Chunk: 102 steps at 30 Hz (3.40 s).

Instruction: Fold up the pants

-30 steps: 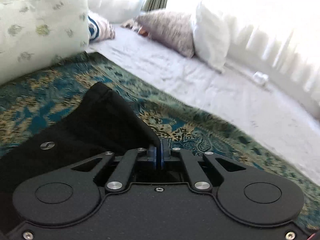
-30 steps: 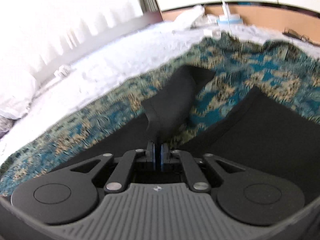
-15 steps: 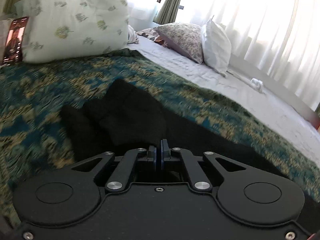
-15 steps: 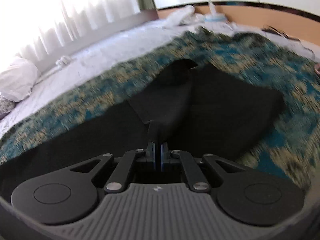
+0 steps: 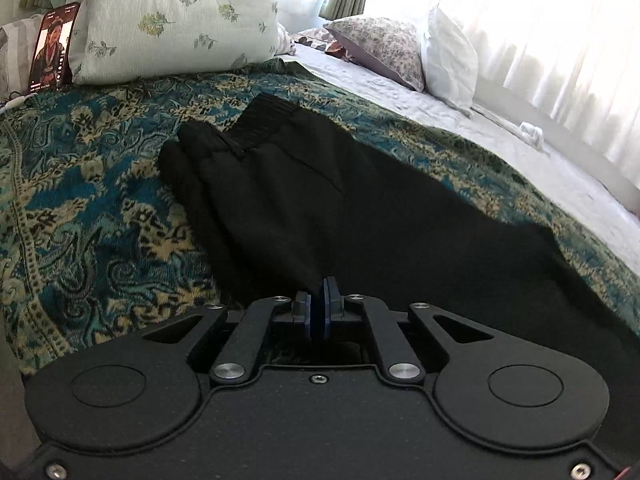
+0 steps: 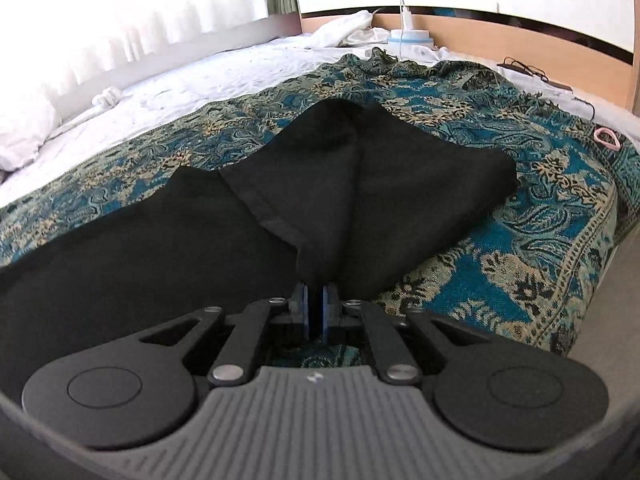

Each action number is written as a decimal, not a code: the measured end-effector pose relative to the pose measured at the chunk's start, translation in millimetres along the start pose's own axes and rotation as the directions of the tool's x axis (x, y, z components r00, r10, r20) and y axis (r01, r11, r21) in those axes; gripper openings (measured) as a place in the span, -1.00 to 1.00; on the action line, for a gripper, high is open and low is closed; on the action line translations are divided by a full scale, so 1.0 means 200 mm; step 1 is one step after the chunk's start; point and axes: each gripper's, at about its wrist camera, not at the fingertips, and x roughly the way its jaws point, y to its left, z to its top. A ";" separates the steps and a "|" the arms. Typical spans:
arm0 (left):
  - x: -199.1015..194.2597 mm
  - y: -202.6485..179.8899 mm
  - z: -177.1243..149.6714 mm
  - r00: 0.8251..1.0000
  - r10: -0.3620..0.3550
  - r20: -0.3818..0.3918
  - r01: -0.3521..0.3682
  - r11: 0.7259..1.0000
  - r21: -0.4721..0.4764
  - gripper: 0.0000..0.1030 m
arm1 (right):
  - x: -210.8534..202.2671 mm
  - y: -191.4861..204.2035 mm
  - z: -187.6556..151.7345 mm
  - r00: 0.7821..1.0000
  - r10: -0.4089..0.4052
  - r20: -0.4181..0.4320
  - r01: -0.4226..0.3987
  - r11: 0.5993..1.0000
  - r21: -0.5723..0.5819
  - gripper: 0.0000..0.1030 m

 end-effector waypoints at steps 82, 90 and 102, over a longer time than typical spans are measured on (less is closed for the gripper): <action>0.37 0.28 0.29 0.941 0.331 0.069 -0.327 0.943 -0.062 0.63 | 0.13 -0.58 0.17 0.995 -0.041 0.086 0.017 0.966 0.257 0.59; 0.36 0.27 0.28 0.939 0.337 0.076 -0.332 0.941 -0.064 0.65 | 0.17 -0.65 0.18 0.992 0.089 0.088 -0.112 0.943 0.313 0.62; 0.38 0.25 0.26 0.931 0.354 0.089 -0.353 0.935 -0.029 0.75 | 0.21 -0.65 0.20 0.991 0.104 0.085 -0.132 0.869 0.478 0.45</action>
